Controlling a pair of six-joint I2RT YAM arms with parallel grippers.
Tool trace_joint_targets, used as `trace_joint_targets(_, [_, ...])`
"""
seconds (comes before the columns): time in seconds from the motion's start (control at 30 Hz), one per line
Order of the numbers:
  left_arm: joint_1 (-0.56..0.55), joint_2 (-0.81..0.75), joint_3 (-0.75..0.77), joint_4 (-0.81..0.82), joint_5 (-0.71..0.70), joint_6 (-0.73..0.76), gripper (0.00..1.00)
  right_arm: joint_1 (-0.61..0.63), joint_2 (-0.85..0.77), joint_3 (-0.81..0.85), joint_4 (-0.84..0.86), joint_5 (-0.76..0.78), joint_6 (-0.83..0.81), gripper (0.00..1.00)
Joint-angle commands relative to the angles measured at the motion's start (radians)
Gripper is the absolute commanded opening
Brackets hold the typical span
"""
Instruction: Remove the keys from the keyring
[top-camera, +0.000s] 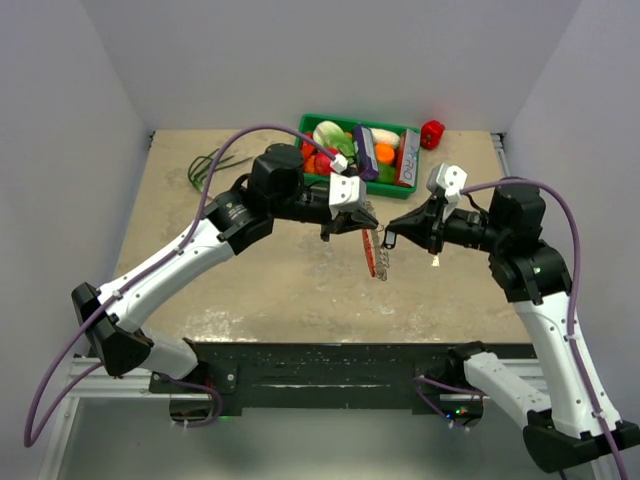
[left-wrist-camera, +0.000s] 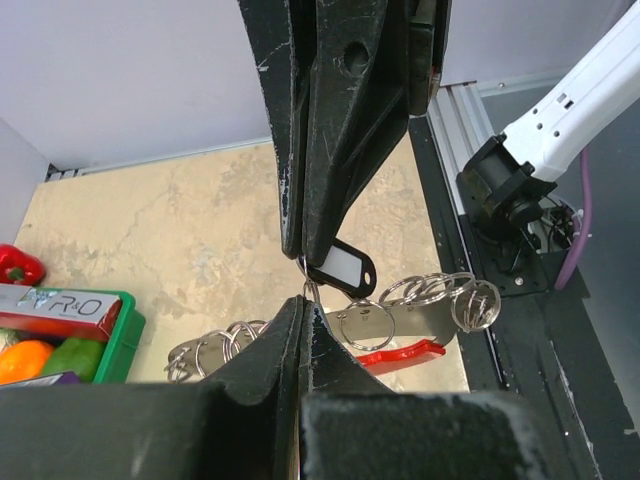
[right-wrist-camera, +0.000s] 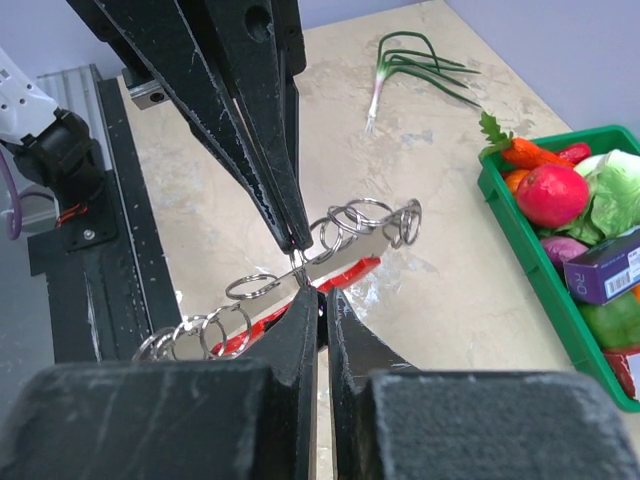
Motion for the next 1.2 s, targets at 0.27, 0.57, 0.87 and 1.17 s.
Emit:
trace_joint_targets(0.27, [-0.007,-0.061,0.038,0.019,0.267,-0.070,0.00,-0.041,0.023,-0.056,0.081,0.164,0.007,0.00])
trace_joint_targets(0.57, [-0.007,-0.058,0.044,0.009,0.330,-0.070,0.00,-0.048,0.046,-0.050,0.102,0.196,0.047,0.00])
trace_joint_targets(0.87, [-0.007,-0.059,0.049,0.004,0.355,-0.067,0.00,-0.051,0.066,-0.051,0.087,0.092,0.044,0.00])
trace_joint_targets(1.17, [-0.007,-0.062,0.057,-0.010,0.355,-0.059,0.00,-0.051,0.054,-0.053,0.062,0.066,0.012,0.00])
